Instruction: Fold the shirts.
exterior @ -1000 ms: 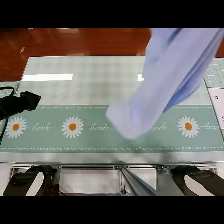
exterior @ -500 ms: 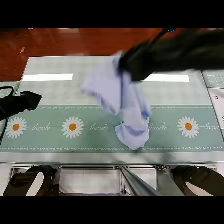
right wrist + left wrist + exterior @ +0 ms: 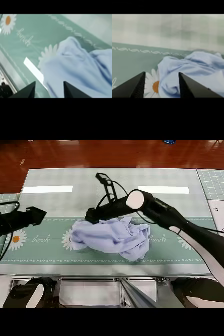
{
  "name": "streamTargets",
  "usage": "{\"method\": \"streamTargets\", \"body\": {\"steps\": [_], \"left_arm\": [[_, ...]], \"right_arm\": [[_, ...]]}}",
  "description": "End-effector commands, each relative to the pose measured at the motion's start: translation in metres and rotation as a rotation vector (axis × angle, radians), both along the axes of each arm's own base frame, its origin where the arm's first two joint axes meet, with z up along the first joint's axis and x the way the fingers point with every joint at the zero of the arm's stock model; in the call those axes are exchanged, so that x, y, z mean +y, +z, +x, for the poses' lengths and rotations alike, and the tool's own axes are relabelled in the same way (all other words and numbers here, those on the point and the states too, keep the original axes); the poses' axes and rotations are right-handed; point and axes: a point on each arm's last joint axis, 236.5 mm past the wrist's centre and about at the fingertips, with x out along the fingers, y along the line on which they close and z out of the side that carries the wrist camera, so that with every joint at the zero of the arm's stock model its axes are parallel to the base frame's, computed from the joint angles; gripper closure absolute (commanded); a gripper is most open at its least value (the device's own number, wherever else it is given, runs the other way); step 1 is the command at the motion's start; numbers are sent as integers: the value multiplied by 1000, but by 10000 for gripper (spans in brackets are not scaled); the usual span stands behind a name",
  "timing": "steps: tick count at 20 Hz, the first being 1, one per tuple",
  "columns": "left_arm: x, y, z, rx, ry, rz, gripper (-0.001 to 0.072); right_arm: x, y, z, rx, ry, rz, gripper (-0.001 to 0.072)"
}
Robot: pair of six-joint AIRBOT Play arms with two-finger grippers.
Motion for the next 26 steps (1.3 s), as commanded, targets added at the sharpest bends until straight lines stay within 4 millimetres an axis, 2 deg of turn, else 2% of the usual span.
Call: {"method": "streamTargets", "body": {"steps": [1, 2, 3, 5, 6, 8, 10, 12, 14, 18, 20, 22, 25, 26], "left_arm": [[-2, -32, -28, 172, -67, 21, 199], [0, -36, -32, 202, -66, 18, 199], [3, -40, -36, 227, -55, 10, 199], [4, -53, -42, 269, -19, -44, 199], [0, -66, -49, 315, 4, -109, 199], [-17, -104, -70, 426, 20, -250, 200], [-48, -136, -91, 518, -14, -412, 199], [-70, -153, -100, 567, -20, -542, 199], [-77, -162, -91, 567, 25, -612, 199], [-72, -186, -77, 585, 86, -591, 199], [-81, -196, -75, 612, 95, -600, 199], [-95, -205, -71, 618, 81, -599, 200], [-102, -217, -53, 589, 109, -569, 201], [-105, -216, -50, 589, 88, -560, 261]], "right_arm": [[-55, 19, 46, 33, -115, 35, 304], [-96, 33, 63, 4, -165, 9, 304], [-145, 42, 76, -12, -241, -38, 305], [-242, 44, 82, -22, -419, -148, 305], [-287, 38, 74, -12, -508, -188, 305], [-352, 14, 42, 54, -673, -205, 305], [-382, -12, 6, 109, -777, -171, 305], [-393, -36, -26, 165, -839, -130, 305], [-393, -52, -46, 212, -865, -112, 305], [-386, -62, -59, 247, -835, -116, 305], [-383, -64, -64, 256, -805, -124, 305], [-374, -74, -80, 298, -745, -133, 305], [-345, -98, -117, 458, -674, -82, 305], [-339, -105, -126, 496, -661, -71, 305]]}}
